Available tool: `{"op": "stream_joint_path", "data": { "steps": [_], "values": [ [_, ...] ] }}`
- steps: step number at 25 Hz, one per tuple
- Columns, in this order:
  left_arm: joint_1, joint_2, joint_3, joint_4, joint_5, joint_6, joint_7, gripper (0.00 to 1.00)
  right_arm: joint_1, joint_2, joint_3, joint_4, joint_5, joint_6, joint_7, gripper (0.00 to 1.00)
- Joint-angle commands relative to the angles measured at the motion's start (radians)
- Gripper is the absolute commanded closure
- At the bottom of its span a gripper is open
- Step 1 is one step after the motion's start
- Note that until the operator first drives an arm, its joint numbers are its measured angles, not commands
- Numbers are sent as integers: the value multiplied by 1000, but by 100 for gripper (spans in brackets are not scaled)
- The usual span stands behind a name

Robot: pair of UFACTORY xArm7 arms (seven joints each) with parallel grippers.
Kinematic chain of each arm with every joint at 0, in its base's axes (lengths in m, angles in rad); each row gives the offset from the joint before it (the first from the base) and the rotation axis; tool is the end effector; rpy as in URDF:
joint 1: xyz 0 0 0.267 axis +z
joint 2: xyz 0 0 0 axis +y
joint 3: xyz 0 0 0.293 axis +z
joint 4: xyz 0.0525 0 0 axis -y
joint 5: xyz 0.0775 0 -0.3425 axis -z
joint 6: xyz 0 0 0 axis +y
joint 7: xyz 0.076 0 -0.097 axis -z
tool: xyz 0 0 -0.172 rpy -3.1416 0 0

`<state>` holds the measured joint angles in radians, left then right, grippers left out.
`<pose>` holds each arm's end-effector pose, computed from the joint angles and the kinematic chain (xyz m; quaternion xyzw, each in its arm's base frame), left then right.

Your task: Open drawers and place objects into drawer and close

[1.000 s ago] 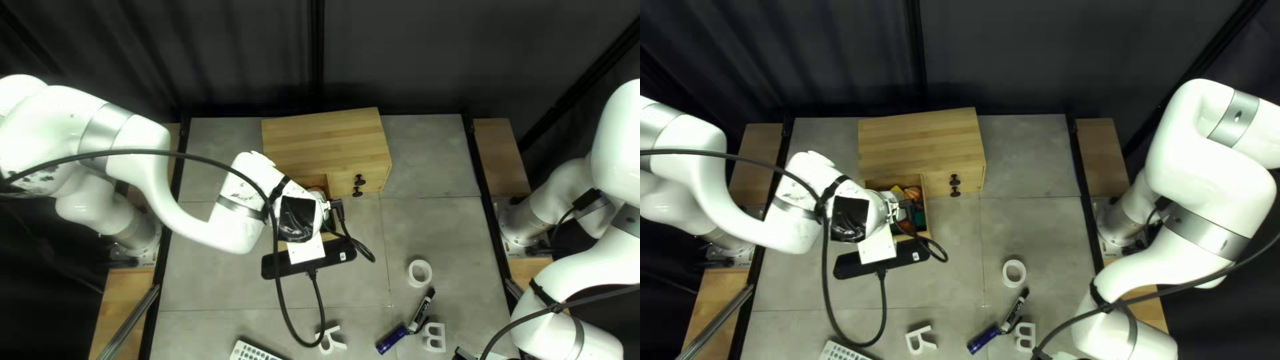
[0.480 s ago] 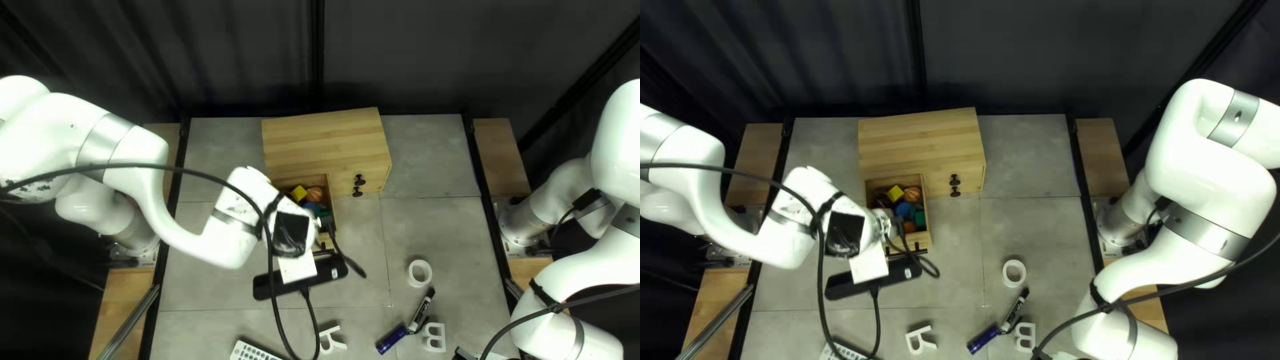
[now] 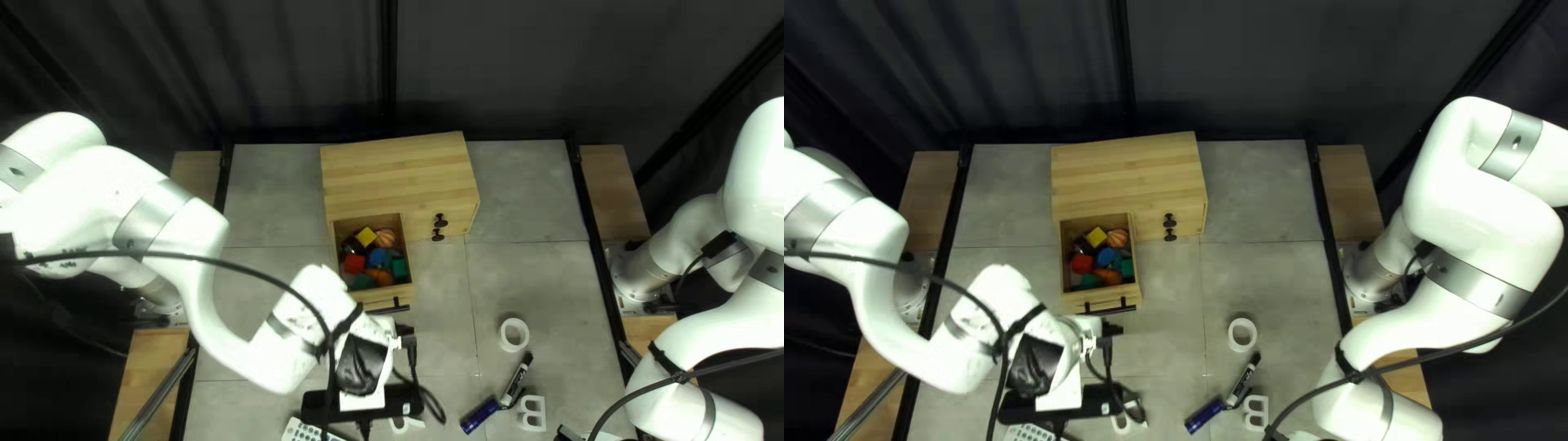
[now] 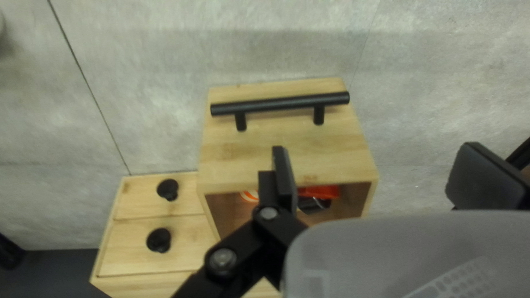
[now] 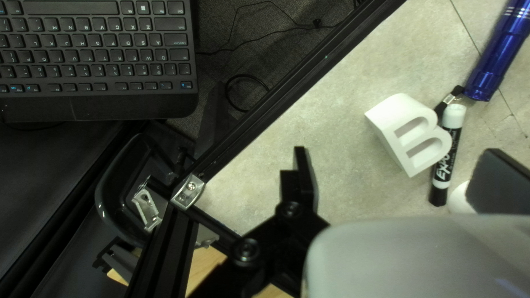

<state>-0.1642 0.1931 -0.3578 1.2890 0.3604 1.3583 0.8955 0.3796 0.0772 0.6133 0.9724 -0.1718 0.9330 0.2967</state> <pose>0.4403 -0.1552 0.1912 -0.7057 0.6847 0.1443 0.1109 0.2714 0.3720 0.1369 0.9202 0.3886 0.0192 0.0433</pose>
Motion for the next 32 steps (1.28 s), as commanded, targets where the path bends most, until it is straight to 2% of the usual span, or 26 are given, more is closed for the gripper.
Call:
{"op": "stream_joint_path", "data": {
  "steps": [1,5,9,14,24,32],
  "values": [
    [0,2,-6,5,-28,-1,7,0,0,0,0,0,0,0,0,0],
    [-18,26,-45,22,-58,31,149,0,0,0,0,0,0,0,0,0],
    [-25,-30,-81,-46,-53,-3,327,0,0,0,0,0,0,0,0,0],
    [-16,-84,-93,-109,-57,-24,506,0,0,0,0,0,0,0,0,0],
    [-3,-84,-105,-174,-77,-163,706,0,0,0,0,0,0,0,0,0],
    [13,-78,-89,-169,-88,-173,692,0,0,0,0,0,0,0,0,0]
  ]
}}
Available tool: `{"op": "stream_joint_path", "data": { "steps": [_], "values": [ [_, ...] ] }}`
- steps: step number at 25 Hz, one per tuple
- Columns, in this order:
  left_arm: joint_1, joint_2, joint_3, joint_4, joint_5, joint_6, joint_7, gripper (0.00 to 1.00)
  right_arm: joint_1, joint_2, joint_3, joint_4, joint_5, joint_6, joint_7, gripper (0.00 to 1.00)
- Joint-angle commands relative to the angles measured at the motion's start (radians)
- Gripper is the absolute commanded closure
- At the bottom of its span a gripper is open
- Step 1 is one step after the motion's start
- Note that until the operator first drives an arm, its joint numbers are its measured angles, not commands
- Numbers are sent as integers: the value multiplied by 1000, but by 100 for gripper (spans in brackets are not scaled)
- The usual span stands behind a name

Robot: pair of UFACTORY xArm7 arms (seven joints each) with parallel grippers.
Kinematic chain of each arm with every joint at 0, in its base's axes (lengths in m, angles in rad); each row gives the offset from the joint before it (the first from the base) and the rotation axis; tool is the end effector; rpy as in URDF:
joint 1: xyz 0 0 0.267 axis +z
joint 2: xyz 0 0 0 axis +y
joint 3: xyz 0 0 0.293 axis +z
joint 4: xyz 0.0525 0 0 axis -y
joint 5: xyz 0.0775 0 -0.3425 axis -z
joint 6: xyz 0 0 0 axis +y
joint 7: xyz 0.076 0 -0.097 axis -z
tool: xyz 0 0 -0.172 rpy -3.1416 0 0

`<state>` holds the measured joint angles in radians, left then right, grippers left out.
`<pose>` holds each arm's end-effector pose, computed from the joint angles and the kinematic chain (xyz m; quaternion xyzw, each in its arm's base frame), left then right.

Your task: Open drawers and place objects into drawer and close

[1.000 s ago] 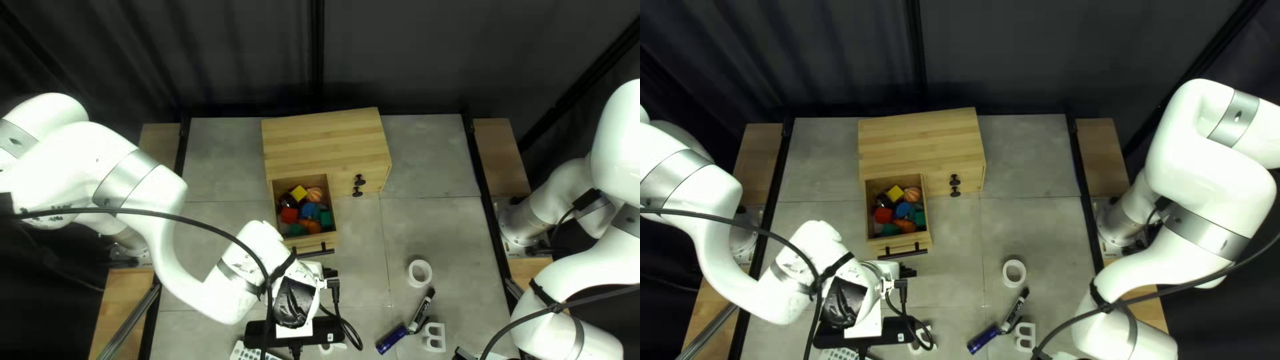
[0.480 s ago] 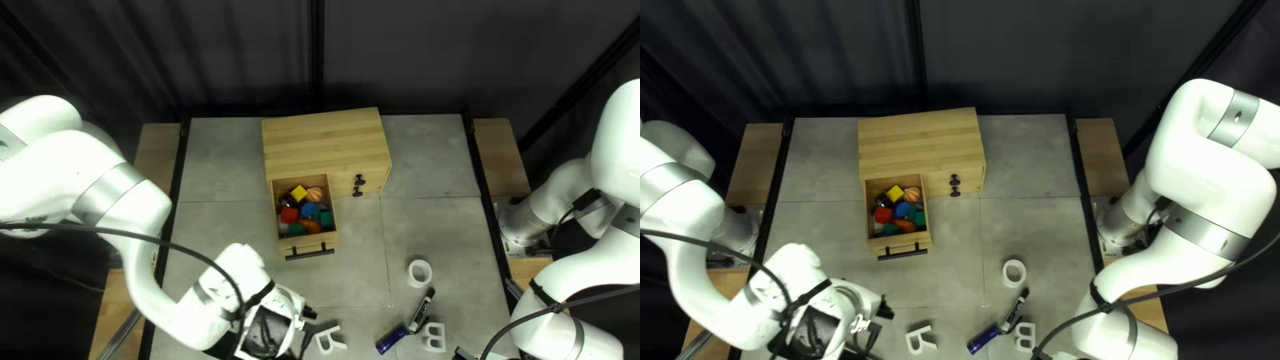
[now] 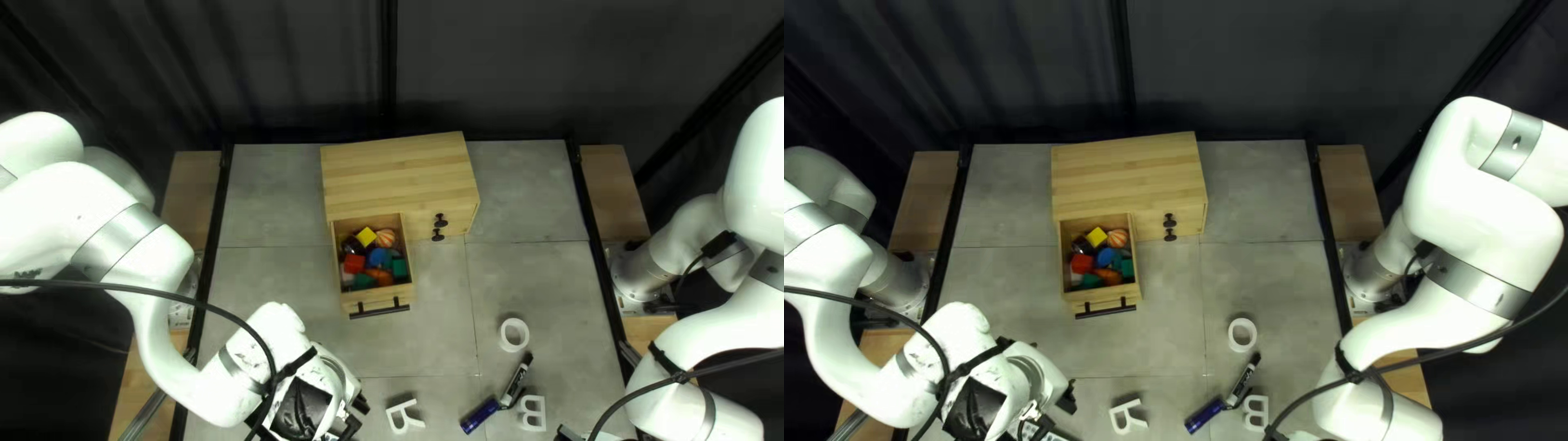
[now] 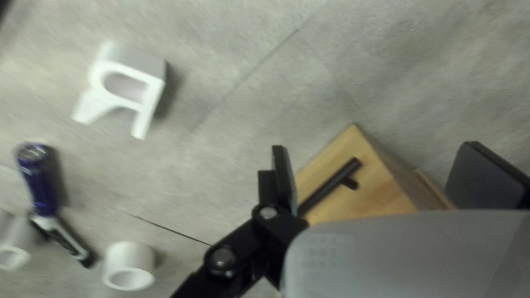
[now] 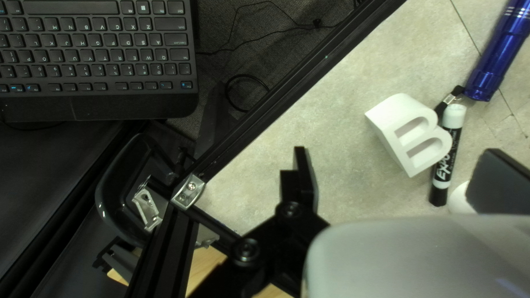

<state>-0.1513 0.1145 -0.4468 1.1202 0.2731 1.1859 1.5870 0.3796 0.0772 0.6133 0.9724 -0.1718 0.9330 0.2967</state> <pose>0.4019 -0.2064 0.1649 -0.4002 0.9076 0.1183 0.0463 0.2714 0.3720 0.1369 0.9202 0.3886 0.0192 0.0433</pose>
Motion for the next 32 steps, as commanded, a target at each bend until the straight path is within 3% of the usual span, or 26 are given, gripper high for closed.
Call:
{"op": "stream_joint_path", "data": {
  "steps": [1,5,11,20,32],
  "values": [
    [1,0,0,0,0,-1,0,0,0,0,0,0,0,0,0,0],
    [3,6,6,24,-27,19,-59,0,0,0,0,0,0,0,0,0],
    [-30,-3,-15,31,28,59,-107,0,0,0,0,0,0,0,0,0],
    [-30,-39,-19,12,198,182,222,0,0,0,0,0,0,0,0,0],
    [0,-122,6,-112,288,88,407,0,0,0,0,0,0,0,0,0]
  ]
}}
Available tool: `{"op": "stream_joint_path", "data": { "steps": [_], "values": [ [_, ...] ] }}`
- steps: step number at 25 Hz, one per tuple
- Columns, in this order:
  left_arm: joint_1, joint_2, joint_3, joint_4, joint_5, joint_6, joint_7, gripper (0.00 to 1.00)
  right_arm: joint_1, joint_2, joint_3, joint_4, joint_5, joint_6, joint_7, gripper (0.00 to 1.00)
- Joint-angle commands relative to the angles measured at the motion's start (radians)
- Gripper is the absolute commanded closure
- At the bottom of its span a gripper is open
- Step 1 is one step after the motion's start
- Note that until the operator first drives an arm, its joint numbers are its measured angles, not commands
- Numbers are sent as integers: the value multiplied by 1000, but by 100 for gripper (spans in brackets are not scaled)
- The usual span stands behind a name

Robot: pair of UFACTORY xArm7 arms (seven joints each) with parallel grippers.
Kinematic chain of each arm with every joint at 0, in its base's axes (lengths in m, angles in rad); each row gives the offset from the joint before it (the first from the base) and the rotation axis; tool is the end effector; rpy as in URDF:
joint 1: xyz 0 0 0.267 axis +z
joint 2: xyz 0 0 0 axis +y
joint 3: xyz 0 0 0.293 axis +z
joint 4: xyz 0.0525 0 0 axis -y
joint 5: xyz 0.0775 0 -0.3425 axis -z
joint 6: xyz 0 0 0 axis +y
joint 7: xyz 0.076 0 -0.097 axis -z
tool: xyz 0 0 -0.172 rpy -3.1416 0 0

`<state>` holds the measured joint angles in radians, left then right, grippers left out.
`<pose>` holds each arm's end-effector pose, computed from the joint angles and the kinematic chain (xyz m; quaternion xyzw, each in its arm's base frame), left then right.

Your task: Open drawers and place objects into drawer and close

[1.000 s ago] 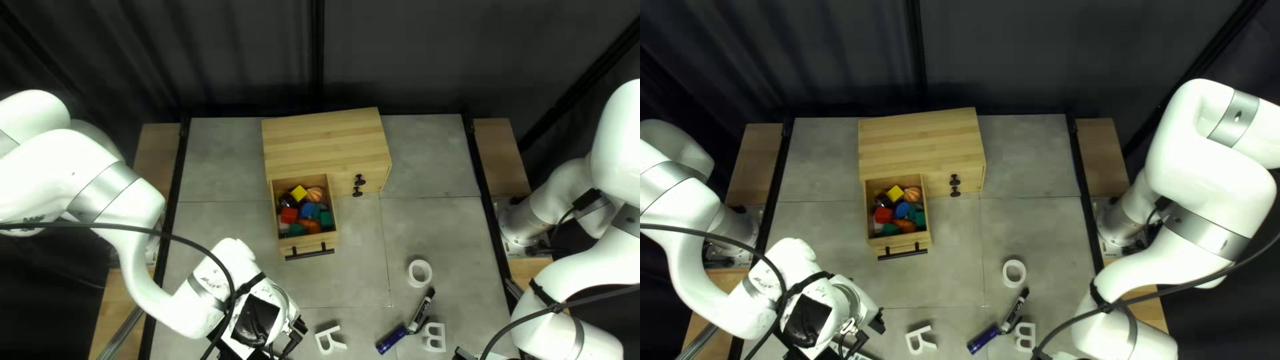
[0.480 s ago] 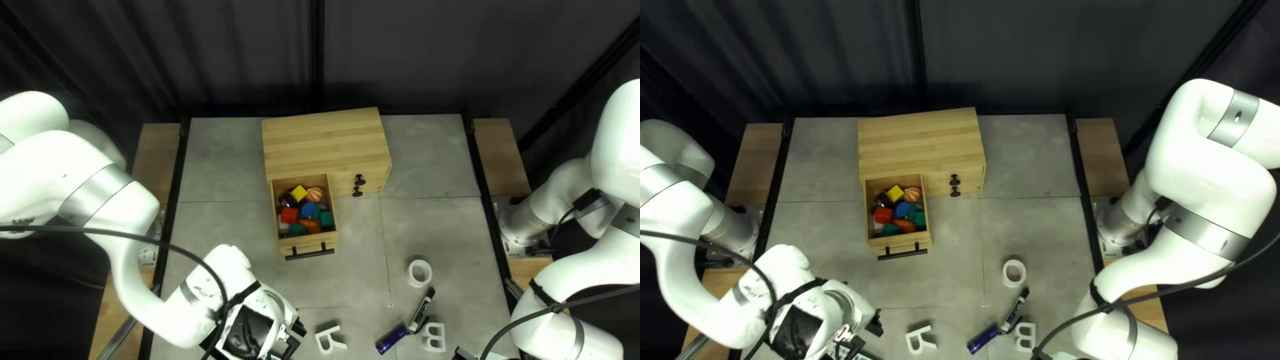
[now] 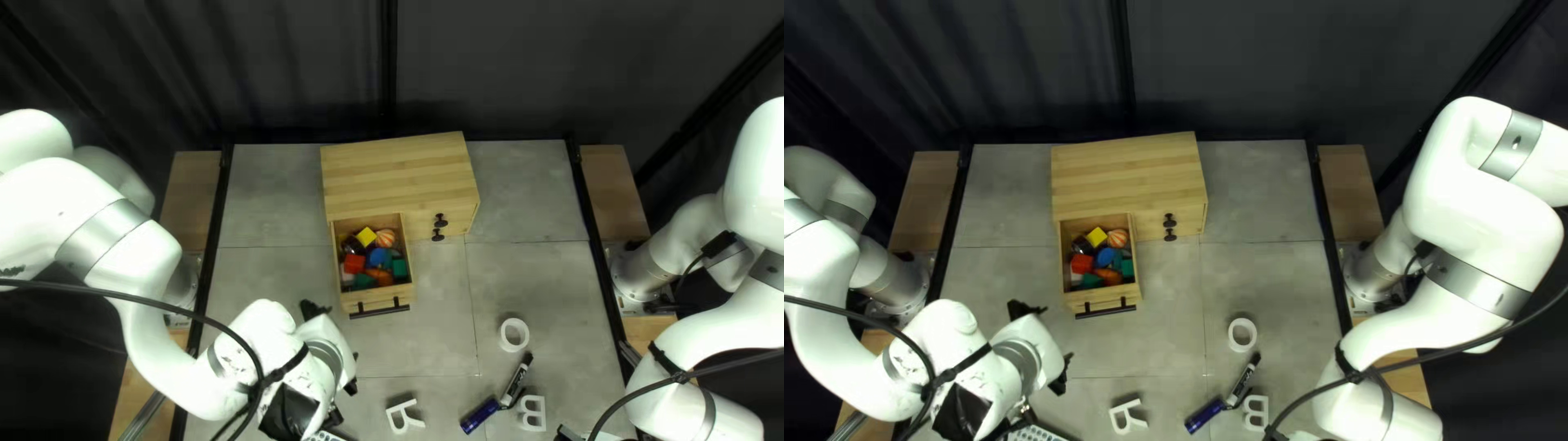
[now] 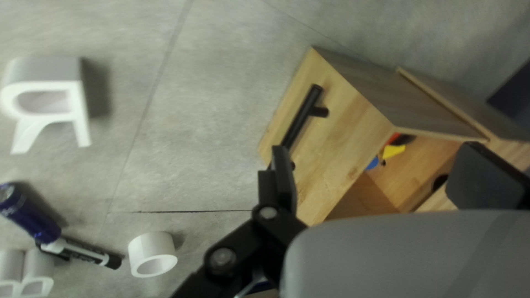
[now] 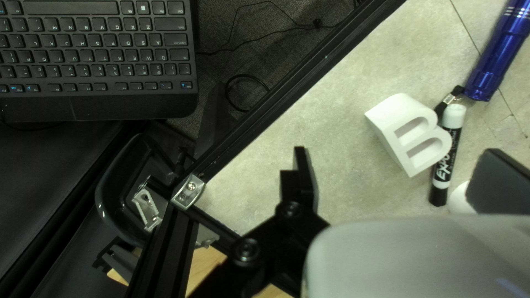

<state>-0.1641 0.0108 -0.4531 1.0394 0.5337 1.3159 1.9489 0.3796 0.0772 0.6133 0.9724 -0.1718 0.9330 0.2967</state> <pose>0.3995 -0.1335 0.1981 -0.1728 0.9451 0.2568 0.1045 0.2714 0.3720 0.1369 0.9202 0.3886 0.0192 0.0433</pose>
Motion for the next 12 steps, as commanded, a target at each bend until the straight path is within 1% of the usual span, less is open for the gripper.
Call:
{"op": "stream_joint_path", "data": {
  "steps": [1,3,5,12],
  "values": [
    [16,-19,15,-35,35,-52,53,0,0,0,0,0,0,0,0,0],
    [29,-10,28,-37,59,-84,84,0,0,0,0,0,0,0,0,0],
    [40,5,39,-20,61,-101,109,0,0,0,0,0,0,0,0,0],
    [41,5,40,-19,59,-103,113,0,0,0,0,0,0,0,0,0]
  ]
}}
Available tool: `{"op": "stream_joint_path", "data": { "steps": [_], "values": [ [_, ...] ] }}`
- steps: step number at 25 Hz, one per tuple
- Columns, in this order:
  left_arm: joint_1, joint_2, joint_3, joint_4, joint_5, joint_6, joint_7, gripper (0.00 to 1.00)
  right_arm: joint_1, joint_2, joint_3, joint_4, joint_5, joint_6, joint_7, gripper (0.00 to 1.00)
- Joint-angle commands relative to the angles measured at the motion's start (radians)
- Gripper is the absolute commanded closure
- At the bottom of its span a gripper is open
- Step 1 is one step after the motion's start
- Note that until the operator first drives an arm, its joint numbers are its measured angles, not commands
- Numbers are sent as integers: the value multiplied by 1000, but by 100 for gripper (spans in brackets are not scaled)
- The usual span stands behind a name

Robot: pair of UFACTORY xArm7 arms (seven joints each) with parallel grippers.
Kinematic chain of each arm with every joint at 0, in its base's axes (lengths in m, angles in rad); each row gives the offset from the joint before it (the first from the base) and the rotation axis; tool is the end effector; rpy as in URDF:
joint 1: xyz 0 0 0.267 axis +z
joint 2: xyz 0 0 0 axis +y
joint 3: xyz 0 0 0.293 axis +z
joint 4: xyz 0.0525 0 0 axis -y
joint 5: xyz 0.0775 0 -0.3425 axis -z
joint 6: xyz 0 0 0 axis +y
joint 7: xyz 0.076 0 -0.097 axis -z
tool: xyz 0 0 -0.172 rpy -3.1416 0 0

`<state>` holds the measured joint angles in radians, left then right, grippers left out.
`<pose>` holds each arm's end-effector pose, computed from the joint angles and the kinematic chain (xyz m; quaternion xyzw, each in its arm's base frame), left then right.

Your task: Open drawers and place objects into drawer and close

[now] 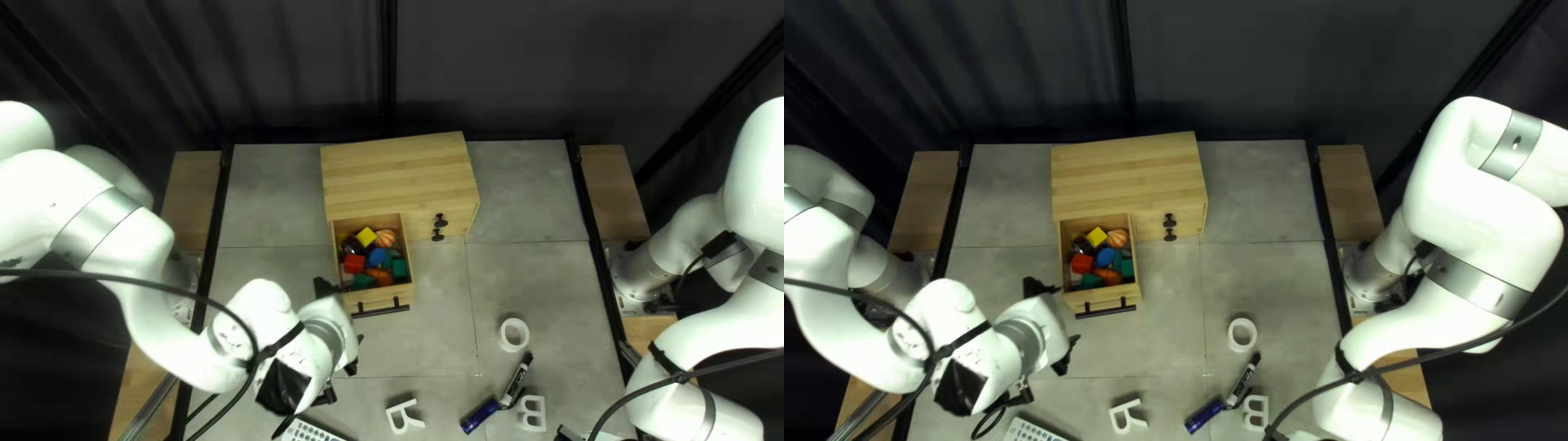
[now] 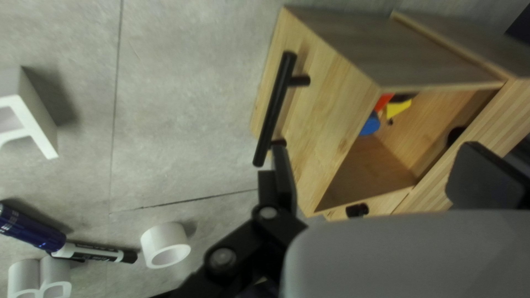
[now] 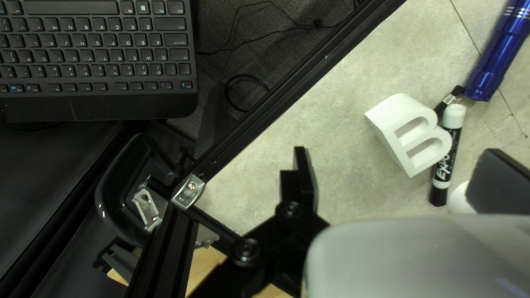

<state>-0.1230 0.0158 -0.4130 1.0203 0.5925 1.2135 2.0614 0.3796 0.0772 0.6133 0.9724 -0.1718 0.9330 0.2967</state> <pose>0.4312 -0.1102 0.1941 -0.1305 0.9521 0.2499 0.1186 0.2714 0.3720 0.1369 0.9202 0.3886 0.0192 0.0433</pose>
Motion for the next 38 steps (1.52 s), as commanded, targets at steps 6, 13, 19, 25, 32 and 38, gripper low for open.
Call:
{"op": "stream_joint_path", "data": {
  "steps": [6,13,19,25,32,38],
  "values": [
    [-2,3,-2,4,-24,0,-6,0,0,0,0,0,0,0,0,0],
    [-7,108,-2,172,-65,185,81,0,0,0,0,0,0,0,0,0],
    [10,153,29,261,-97,280,-22,0,0,0,0,0,0,0,0,0],
    [57,-84,79,96,-172,292,-396,0,0,0,0,0,0,0,0,0],
    [87,-121,100,96,-217,331,-582,0,0,0,0,0,0,0,0,0],
    [87,-121,100,96,-217,331,-582,0,0,0,0,0,0,0,0,0]
  ]
}}
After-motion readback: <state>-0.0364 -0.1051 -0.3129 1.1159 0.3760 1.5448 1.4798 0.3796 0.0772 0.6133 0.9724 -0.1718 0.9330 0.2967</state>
